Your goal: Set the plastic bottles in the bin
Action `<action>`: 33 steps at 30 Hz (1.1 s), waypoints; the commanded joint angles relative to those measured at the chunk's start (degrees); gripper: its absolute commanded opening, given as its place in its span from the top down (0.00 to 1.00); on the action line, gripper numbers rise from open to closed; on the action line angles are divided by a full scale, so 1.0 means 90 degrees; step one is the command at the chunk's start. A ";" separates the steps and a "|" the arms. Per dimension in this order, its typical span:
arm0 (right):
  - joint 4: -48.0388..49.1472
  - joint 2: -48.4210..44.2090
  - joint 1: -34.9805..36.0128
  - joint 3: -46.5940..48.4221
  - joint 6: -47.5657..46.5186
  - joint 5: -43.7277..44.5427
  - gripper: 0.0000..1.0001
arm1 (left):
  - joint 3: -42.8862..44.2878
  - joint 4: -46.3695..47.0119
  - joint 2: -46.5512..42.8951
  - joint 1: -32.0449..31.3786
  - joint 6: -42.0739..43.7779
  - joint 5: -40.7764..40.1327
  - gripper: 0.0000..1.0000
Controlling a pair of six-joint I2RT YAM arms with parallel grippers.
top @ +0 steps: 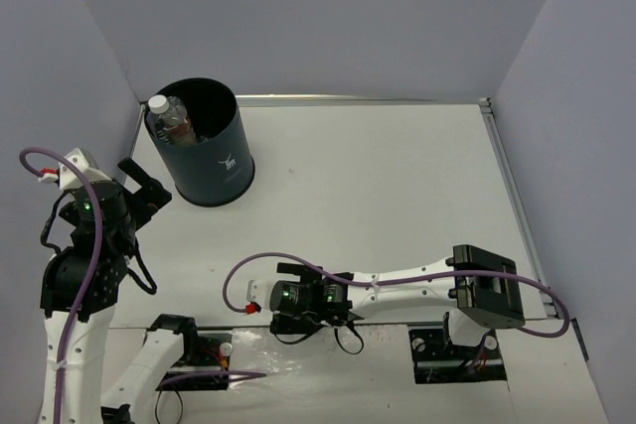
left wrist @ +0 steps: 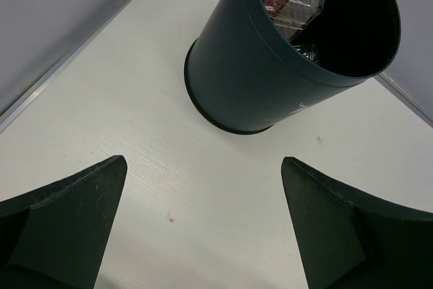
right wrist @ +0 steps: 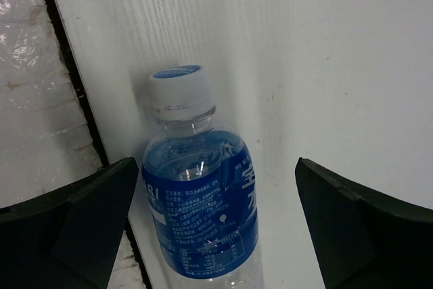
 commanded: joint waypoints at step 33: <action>0.5717 -0.1211 -0.3507 0.2206 0.0750 -0.0701 0.75 | -0.1250 0.0061 -0.0385 -0.0027 -0.1717 -0.1279 0.03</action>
